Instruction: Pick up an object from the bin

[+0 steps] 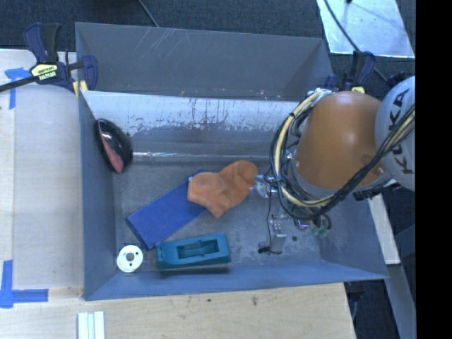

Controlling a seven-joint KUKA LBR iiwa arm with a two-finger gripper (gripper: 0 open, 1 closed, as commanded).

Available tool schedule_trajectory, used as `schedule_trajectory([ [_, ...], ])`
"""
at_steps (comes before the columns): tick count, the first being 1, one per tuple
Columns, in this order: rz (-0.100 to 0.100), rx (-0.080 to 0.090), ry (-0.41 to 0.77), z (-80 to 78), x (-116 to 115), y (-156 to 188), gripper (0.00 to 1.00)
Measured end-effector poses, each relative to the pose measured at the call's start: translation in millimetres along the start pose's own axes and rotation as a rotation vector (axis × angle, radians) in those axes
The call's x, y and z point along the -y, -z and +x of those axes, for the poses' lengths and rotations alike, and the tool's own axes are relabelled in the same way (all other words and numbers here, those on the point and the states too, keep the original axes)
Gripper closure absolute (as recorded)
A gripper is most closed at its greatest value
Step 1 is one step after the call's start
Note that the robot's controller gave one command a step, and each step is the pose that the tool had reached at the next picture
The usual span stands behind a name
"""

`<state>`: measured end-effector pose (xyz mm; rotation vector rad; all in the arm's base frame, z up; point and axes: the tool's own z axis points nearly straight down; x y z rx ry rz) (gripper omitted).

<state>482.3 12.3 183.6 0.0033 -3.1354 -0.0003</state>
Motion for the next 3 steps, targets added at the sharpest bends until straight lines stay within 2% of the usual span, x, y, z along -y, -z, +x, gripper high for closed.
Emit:
schedule_trajectory([
  [1, 0.000, 0.009, -0.001, -1.9, 0, 4, 0.00],
  [2, 0.000, 0.012, -0.040, -44.7, -34, -18, 0.00],
  [3, -0.002, 0.013, 0.005, -55.7, -36, -56, 0.00],
])
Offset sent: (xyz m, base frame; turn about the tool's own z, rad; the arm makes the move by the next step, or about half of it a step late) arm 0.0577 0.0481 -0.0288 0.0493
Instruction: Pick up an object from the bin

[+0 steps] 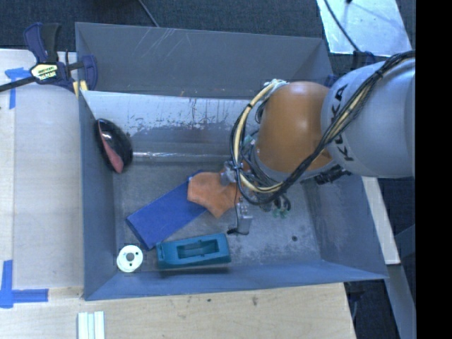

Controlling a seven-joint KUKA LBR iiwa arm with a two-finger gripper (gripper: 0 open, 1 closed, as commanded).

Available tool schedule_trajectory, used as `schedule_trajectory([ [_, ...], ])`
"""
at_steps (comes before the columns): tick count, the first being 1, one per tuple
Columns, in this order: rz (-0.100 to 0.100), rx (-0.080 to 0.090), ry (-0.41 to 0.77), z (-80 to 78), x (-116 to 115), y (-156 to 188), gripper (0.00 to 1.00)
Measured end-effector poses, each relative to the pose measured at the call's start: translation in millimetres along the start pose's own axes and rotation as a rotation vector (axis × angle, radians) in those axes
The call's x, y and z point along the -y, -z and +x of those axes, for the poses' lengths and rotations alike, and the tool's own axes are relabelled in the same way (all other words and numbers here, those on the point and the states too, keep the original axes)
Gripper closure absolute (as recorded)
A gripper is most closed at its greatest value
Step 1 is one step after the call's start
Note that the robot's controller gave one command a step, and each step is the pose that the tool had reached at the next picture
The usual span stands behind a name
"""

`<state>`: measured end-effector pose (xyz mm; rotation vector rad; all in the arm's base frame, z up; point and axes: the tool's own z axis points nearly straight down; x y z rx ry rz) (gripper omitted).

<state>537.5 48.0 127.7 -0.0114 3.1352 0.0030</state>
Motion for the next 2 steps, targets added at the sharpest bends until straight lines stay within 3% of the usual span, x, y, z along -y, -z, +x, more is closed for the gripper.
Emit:
schedule_trajectory([
  [1, 0.002, 0.001, 0.005, -21.2, 0.1, -55.7, 1.00],
  [2, 0.002, 0.001, 0.005, -21.2, 0.1, -55.8, 1.00],
])
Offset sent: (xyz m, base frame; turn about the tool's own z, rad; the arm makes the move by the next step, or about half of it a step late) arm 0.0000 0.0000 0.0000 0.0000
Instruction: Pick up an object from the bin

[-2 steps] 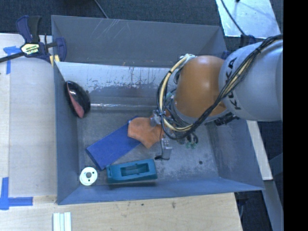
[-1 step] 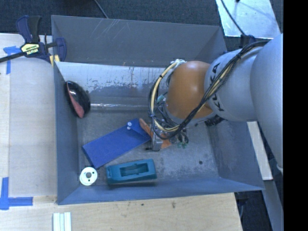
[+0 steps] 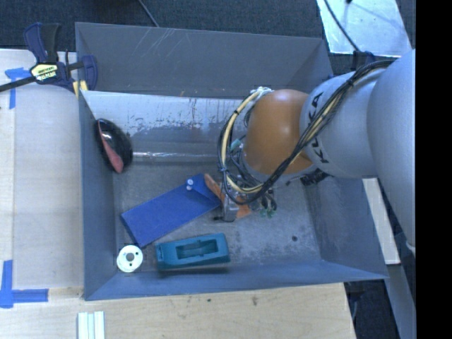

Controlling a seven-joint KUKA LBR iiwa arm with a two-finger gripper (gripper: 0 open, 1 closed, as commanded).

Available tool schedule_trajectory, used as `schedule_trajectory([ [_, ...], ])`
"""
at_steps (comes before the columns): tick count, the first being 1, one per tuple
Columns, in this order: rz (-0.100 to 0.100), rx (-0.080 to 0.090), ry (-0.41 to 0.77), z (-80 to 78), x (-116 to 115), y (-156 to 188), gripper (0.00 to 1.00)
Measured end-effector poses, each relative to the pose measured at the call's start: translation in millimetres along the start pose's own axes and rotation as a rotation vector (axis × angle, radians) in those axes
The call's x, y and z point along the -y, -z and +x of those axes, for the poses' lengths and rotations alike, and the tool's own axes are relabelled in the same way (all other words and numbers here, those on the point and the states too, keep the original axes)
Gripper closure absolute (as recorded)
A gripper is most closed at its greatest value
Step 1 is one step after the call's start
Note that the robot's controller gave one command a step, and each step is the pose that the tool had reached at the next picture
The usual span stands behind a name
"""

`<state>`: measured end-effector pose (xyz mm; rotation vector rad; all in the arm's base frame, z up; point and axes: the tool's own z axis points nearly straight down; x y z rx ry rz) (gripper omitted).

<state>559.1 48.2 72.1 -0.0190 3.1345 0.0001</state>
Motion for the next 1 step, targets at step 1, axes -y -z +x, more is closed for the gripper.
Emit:
schedule_trajectory([
  [1, 0.000, -0.003, -0.022, -7.8, 10.2, 134.4, 1.00],
])
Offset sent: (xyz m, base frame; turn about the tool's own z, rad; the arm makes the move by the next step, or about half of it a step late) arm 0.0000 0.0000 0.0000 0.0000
